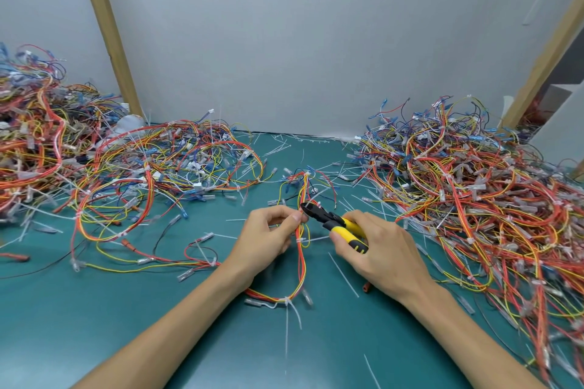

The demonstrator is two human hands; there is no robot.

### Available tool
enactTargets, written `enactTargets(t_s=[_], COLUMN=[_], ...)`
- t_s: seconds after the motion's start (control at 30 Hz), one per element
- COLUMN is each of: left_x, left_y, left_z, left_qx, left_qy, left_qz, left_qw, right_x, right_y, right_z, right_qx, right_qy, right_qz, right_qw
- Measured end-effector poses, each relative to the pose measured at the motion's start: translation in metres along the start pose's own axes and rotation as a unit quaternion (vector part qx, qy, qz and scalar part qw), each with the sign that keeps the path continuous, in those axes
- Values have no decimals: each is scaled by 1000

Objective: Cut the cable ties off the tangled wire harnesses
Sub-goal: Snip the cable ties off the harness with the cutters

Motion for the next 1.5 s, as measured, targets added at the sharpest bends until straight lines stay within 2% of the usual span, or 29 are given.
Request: enactTargets(t_s=[1.07,1.23,1.5], left_x=[0,1,2], left_y=[1,1,2], left_z=[-1,-1,-2], left_qx=[-5,-5,-2], left_qy=[-13,-9,10], left_qz=[6,6,11], left_qw=[1000,1000,1000], right_x=[3,4,-2], right_y=[-1,0,1], right_z=[5,5,16], right_qx=[-40,-36,-77], right_qy=[-5,-28,-68], right_qz=[28,26,9], right_qw=[999,999,995])
Point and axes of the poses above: each hand's wrist, its own y-axis away from the middle knuckle, its own z-axis out of the palm, x = y × z, the point moved 5 cm from there along -y, towards the middle knuckle, and after that the axes turned 6 degrees about -x, right-handed, at the moved point
